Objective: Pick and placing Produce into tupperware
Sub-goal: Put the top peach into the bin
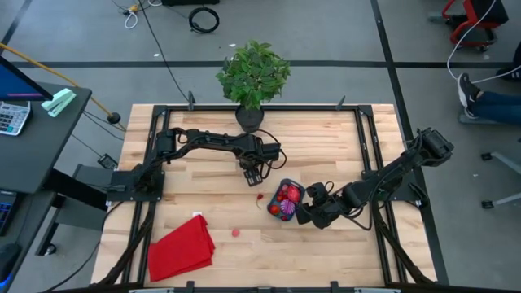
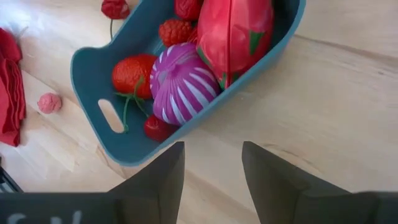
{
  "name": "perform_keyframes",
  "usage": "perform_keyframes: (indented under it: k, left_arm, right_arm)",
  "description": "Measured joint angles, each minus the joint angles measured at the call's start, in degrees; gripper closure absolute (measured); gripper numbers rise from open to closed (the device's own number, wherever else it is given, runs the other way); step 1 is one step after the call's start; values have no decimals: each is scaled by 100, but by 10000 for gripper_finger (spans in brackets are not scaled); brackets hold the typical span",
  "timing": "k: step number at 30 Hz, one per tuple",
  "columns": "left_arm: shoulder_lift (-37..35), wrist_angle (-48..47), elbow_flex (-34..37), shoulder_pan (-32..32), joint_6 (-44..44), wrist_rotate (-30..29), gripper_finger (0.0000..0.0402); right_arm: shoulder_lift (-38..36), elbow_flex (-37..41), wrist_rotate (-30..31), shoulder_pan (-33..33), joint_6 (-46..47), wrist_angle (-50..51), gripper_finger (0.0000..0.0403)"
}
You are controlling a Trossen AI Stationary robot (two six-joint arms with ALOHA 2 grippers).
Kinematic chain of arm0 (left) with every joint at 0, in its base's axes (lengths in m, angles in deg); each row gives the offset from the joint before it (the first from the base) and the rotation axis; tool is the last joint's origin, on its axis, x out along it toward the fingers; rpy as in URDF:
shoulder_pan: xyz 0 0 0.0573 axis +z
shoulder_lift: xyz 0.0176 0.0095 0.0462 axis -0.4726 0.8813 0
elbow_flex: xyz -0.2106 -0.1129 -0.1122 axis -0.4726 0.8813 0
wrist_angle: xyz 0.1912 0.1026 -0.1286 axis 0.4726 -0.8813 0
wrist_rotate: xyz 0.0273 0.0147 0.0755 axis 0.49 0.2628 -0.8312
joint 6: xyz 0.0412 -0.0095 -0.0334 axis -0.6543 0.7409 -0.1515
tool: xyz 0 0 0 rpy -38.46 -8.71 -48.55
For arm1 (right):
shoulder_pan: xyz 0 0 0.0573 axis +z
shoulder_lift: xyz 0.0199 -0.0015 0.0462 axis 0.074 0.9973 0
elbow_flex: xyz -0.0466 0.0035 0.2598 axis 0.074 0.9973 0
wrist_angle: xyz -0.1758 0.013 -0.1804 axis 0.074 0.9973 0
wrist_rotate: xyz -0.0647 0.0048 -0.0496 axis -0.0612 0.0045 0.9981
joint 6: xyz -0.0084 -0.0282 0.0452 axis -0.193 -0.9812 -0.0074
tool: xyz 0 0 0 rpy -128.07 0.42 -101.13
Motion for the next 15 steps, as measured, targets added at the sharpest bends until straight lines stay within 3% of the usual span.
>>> perform_keyframes:
  k: [7, 15]
  left_arm:
    - [2, 10, 0, -4, 15, 9, 248]
    - [1, -26, -50, -78, 53, 353, 308]
  right_arm:
    - [0, 0, -2, -61, -96, -2, 233]
    - [0, 0, -2, -63, -126, -2, 233]
